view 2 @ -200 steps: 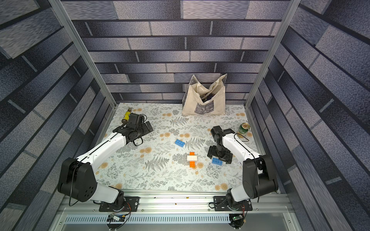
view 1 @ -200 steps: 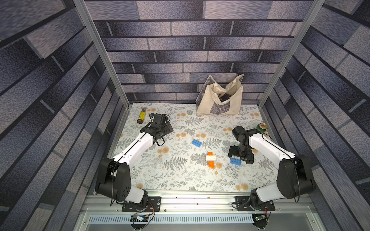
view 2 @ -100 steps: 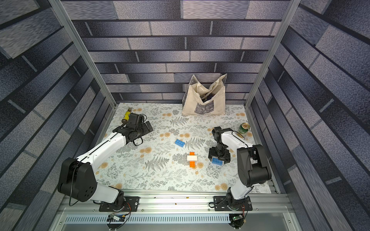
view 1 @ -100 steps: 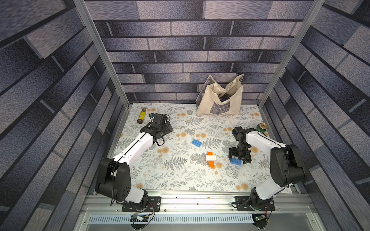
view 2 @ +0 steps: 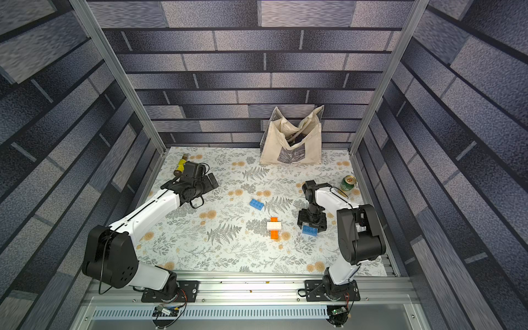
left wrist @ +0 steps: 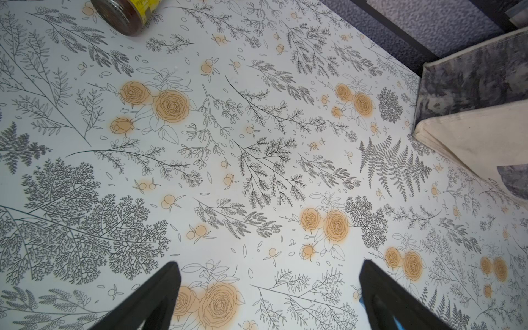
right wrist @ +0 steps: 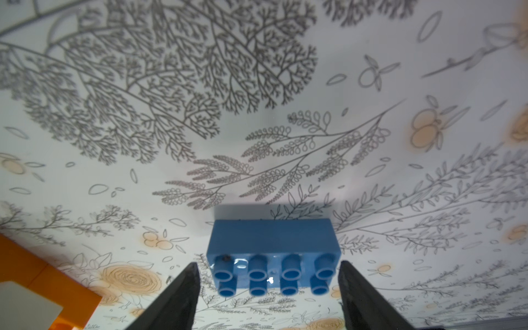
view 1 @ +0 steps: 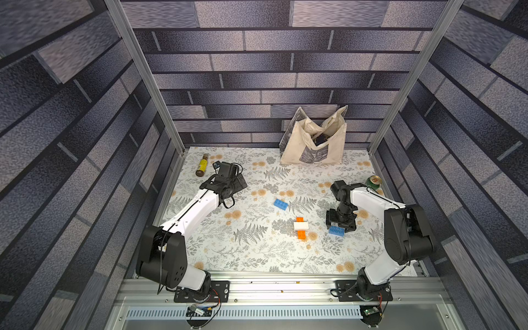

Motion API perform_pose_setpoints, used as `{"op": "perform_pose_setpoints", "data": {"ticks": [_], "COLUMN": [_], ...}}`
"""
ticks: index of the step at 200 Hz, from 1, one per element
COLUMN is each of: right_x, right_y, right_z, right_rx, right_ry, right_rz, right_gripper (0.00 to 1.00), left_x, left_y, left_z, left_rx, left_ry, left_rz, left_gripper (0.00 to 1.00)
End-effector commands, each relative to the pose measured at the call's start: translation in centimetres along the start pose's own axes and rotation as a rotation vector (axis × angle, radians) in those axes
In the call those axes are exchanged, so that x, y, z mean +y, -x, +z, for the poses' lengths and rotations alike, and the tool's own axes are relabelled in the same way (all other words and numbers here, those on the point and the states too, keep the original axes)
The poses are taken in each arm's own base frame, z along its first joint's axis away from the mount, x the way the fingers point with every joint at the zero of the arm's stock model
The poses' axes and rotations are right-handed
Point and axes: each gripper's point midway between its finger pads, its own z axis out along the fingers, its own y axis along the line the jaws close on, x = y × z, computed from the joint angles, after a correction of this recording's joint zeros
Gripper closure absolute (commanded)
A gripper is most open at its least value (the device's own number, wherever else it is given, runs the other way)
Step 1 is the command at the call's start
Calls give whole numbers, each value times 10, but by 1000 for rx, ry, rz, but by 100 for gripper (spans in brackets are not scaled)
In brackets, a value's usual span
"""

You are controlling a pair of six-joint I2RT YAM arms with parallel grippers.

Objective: Assemble a rectangle with lego
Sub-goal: Pick up the lego brick from the center of the board.

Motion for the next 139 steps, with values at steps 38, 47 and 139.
{"op": "perform_pose_setpoints", "data": {"ticks": [38,47,139], "right_x": [-3,-3,0], "right_y": [2,2,8], "right_z": [12,13,-48], "right_rx": [20,20,-119], "right_ry": [-12,-9,14], "right_rz": [26,26,63], "right_gripper": [30,32,69], "left_x": [1,0,3], "left_y": [6,7,7], "left_z": [-9,-9,-9], "left_rx": [-21,-22,-26], "left_ry": [-6,-8,6], "left_rz": [5,5,2], "left_gripper": [0,0,0]}}
